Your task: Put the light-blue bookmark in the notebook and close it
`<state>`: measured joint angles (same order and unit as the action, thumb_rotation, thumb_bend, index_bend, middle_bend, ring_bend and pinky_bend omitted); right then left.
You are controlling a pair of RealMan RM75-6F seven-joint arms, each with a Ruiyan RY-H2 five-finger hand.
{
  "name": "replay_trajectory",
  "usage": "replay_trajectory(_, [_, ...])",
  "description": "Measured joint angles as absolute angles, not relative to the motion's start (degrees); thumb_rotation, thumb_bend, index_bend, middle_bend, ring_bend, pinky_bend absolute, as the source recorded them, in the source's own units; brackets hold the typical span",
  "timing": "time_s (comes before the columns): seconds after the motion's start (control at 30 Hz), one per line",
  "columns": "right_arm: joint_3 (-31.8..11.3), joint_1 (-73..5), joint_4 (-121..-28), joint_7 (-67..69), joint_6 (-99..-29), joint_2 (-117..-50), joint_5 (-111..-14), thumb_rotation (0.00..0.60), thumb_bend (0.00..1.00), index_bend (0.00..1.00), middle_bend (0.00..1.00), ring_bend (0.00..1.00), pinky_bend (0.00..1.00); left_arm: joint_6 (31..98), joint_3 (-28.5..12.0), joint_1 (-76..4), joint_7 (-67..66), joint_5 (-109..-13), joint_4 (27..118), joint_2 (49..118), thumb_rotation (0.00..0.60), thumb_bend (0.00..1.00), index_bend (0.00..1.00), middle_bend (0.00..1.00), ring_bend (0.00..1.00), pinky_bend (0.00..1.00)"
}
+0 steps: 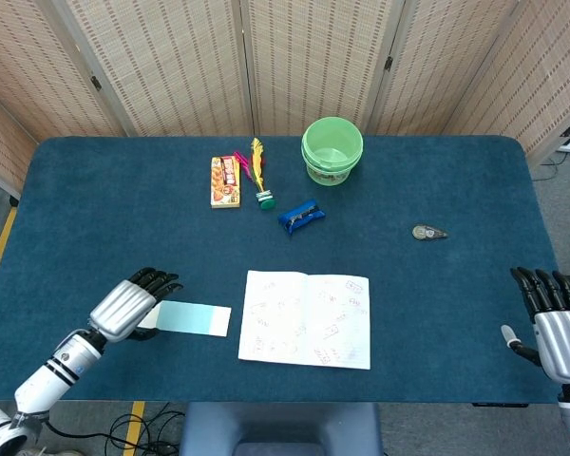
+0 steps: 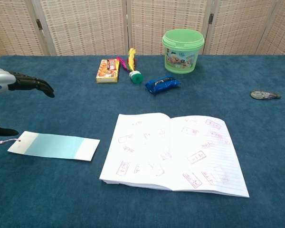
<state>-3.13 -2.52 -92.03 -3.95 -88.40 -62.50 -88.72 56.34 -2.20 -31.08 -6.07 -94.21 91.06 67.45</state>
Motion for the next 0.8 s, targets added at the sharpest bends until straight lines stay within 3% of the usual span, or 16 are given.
replay_trajectory(0.8, [-3.0, -2.8, -90.8, -2.1, -87.5, -62.4, -88.7, 0.600, 0.21, 0.00, 0.10, 0.08, 0.09, 45.3, -1.5, -36.8, -15.3, -82.2, 87.1, 75.5, 0.600, 0.22, 0.23, 0.13, 0.16, 0.17])
